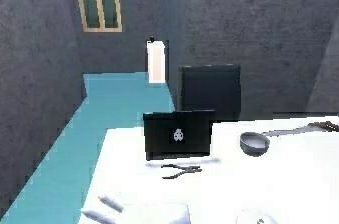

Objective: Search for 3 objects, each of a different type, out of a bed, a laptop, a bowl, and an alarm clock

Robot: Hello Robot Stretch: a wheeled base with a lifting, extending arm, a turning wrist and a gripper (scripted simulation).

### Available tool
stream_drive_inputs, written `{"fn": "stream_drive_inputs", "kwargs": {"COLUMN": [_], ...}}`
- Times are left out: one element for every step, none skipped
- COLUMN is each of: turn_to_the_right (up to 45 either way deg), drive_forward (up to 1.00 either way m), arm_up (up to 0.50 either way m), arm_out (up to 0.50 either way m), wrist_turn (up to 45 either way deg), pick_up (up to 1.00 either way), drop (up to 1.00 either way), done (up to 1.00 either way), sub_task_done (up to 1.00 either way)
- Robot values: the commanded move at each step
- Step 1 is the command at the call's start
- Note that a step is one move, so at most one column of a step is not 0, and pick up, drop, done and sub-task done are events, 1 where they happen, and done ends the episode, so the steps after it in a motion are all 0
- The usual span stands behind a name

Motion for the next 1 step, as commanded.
{"fn": "stream_drive_inputs", "kwargs": {"turn_to_the_right": [0.0], "drive_forward": [0.0], "arm_up": [0.0], "arm_out": [0.0], "wrist_turn": [0.0], "pick_up": [0.0], "drop": [0.0], "done": [1.0], "sub_task_done": [0.0]}}
